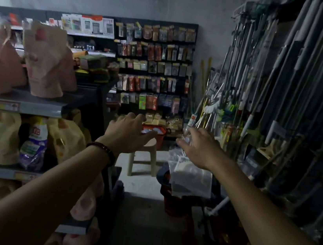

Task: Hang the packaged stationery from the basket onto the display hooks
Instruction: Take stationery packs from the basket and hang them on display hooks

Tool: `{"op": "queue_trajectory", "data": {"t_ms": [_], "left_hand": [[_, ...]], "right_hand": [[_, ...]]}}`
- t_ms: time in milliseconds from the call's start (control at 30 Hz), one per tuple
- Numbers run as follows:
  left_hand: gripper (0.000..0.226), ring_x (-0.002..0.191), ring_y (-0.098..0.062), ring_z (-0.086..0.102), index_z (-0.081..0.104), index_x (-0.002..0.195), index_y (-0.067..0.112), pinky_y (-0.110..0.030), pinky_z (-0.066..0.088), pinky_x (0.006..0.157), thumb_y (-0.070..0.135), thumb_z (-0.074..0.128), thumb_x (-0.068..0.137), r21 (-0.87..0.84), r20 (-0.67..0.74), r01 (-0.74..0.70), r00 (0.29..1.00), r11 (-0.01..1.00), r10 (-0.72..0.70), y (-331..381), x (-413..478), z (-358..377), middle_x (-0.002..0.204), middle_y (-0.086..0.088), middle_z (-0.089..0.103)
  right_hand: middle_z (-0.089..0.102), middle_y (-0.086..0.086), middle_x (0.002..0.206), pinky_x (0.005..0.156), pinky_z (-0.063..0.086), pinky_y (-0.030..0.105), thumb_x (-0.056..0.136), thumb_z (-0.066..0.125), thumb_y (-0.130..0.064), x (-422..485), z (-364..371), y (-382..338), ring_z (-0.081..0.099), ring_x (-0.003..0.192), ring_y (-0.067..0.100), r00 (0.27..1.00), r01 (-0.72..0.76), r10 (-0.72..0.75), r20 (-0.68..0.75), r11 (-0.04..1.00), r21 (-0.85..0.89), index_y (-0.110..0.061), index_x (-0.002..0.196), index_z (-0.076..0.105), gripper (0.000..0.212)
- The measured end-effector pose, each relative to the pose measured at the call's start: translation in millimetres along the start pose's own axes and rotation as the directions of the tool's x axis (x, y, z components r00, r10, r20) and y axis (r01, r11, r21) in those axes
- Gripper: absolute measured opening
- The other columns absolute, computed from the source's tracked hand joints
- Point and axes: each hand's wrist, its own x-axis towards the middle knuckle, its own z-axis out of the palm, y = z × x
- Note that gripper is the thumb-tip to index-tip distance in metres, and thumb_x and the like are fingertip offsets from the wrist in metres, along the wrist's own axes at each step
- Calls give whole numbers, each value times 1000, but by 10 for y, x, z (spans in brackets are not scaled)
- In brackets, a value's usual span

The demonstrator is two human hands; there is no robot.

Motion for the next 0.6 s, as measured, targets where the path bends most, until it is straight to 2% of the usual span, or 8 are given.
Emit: {"op": "queue_trajectory", "data": {"t_ms": [167, 433, 600], "left_hand": [[88, 132, -36, 57, 44, 151, 30, -60, 50, 105, 91, 37, 88, 63, 21, 27, 999, 998, -28, -95, 734, 332, 154, -7, 47], [85, 134, -36, 55, 45, 151, 31, -56, 48, 103, 89, 39, 89, 97, 0, 14, 1000, 995, -14, -406, 2099, 860, 150, -9, 52], [85, 127, -35, 60, 46, 148, 30, -59, 49, 105, 90, 36, 88, 158, -25, -40, 999, 987, 45, -757, 3128, 1079, 144, -8, 57]], "right_hand": [[41, 8, 156, 107, 43, 53, 96, 40, -75, 826, 174, 268, 42, 141, 33, 999, 24, -24, 32, 1000, -9, -27, 151, 37, 73], [46, 8, 144, 108, 44, 54, 95, 39, -77, 2224, 472, 523, 46, 134, 31, 998, 38, -36, 42, 998, -58, -22, 146, 44, 75], [40, 10, 153, 111, 42, 54, 96, 45, -75, 3252, 622, 495, 40, 142, 32, 999, 7, -5, 39, 998, -70, -23, 153, 38, 78]]}}
